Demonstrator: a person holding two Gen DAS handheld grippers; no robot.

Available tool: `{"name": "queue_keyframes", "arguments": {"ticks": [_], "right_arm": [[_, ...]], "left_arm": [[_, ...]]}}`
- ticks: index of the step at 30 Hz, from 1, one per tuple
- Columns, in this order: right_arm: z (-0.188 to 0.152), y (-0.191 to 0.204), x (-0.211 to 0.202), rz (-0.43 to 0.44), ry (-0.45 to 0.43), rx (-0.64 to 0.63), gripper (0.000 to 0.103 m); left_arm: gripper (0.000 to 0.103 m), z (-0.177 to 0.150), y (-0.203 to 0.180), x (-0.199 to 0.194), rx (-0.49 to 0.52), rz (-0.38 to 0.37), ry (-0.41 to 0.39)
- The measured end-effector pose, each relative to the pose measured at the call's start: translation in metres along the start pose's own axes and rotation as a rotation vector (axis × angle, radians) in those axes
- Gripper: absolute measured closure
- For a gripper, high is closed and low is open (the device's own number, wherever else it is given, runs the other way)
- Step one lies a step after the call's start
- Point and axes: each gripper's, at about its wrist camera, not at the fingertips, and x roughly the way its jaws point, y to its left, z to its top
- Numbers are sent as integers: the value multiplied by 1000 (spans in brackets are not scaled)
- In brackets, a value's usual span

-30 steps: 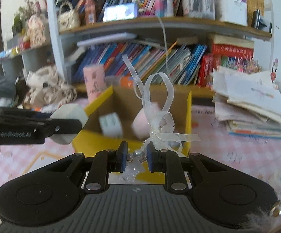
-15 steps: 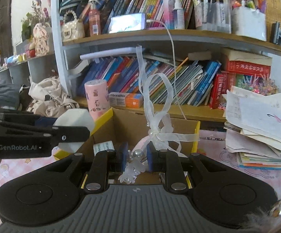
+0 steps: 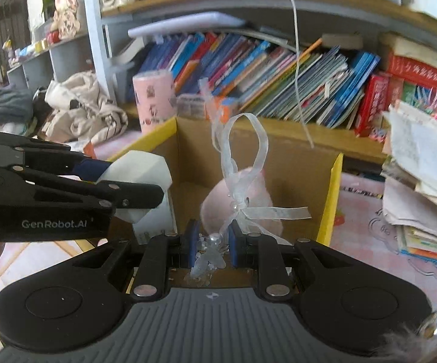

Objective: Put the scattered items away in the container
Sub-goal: 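Lower the white block into the box with the left tool while the right tool lowers the pearl accessory, then open the left tool to release the block while the right tool releases the pearl accessory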

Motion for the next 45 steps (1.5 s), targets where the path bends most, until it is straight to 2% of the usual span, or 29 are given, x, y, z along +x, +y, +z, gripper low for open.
{"name": "queue_keyframes", "arguments": {"ticks": [9, 17, 22, 28, 29, 31, 33, 34, 35, 37, 45], "right_arm": [[-5, -6, 20, 14, 72, 10, 84], [0, -8, 32, 45, 129, 18, 84], [3, -7, 35, 35, 148, 19, 85], [3, -5, 27, 0, 124, 5, 76], [4, -4, 25, -5, 119, 3, 75], [4, -4, 21, -16, 108, 2, 75], [3, -4, 17, -16, 96, 8, 71], [4, -4, 14, -22, 87, 9, 67], [4, -3, 11, -30, 77, 11, 55], [2, -3, 6, -67, 60, 12, 41], [-7, 0, -16, -103, 20, 22, 28]], "left_arm": [[66, -10, 3, 23, 16, 3, 117], [65, -10, 3, 24, 15, -2, 128], [62, -10, 5, 23, 0, -8, 133], [57, -10, 8, 17, -24, -6, 129], [55, -10, 7, 15, -22, 3, 124], [33, -10, 5, 11, -17, 62, 107], [23, -10, 6, 4, -25, 106, 80], [22, -10, 8, 1, -34, 111, 72], [22, -10, 10, -2, -45, 110, 66], [20, -10, 11, -7, -60, 104, 55], [14, -17, 1, -27, -29, 100, 27]]}}
